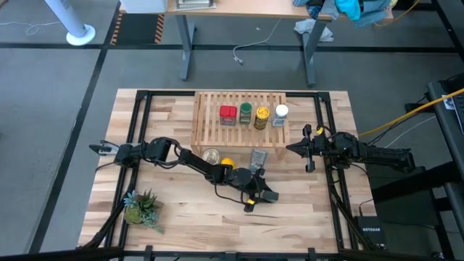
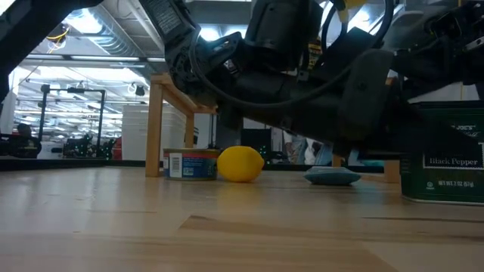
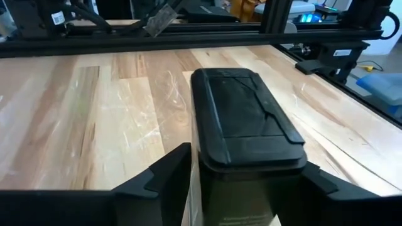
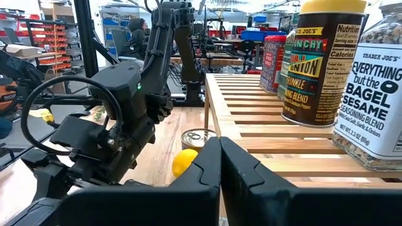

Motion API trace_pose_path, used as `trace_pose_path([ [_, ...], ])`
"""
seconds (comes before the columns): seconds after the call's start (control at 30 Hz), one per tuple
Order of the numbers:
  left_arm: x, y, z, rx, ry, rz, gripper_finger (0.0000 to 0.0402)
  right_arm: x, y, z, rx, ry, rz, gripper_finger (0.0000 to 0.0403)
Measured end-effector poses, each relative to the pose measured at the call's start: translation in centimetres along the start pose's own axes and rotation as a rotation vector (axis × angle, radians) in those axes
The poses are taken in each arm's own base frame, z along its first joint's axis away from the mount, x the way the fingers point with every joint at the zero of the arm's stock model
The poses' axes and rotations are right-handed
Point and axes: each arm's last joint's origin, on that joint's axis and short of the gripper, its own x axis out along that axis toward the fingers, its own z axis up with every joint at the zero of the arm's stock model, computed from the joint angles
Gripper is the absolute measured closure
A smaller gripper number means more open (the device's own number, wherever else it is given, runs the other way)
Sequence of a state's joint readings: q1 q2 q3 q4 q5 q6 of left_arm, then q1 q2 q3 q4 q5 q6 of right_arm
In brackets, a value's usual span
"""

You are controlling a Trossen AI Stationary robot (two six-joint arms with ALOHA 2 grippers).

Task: Shelf spices
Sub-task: Adjust the red seasoning can

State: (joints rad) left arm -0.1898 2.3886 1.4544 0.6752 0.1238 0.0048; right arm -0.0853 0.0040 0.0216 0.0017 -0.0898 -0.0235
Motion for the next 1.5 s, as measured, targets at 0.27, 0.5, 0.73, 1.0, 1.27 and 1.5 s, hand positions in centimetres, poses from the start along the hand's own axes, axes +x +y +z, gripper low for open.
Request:
trace_pose_path([
  [0.27, 0.0, 0.0, 0.2, 0.005, -0.022, 0.001, 0.0219, 0.0, 0.0, 0.0, 0.000, 0.000, 0.000, 0.0400],
  [0.5, -0.2, 0.0, 0.9, 0.006, -0.032, 0.002, 0.0220, 0.0, 0.0, 0.0, 0.000, 0.001, 0.000, 0.0400],
  [0.73, -0.9, -0.1, 3.1, 0.013, -0.063, 0.002, 0.0225, 0.0, 0.0, 0.0, 0.000, 0.001, 0.000, 0.0400],
  [1.0, -1.8, -0.5, 5.4, 0.094, -0.076, -0.002, 0.0226, 0.0, 0.0, 0.0, 0.000, 0.001, 0.000, 0.0400],
  [1.27, -3.5, -0.7, 8.5, 0.169, -0.057, 0.000, 0.0226, 0.0, 0.0, 0.0, 0.000, 0.003, 0.000, 0.0400],
  [1.5, -6.3, -0.8, 12.0, 0.288, 0.017, 0.082, 0.0226, 0.0, 0.0, 0.0, 0.000, 0.003, 0.000, 0.0400],
])
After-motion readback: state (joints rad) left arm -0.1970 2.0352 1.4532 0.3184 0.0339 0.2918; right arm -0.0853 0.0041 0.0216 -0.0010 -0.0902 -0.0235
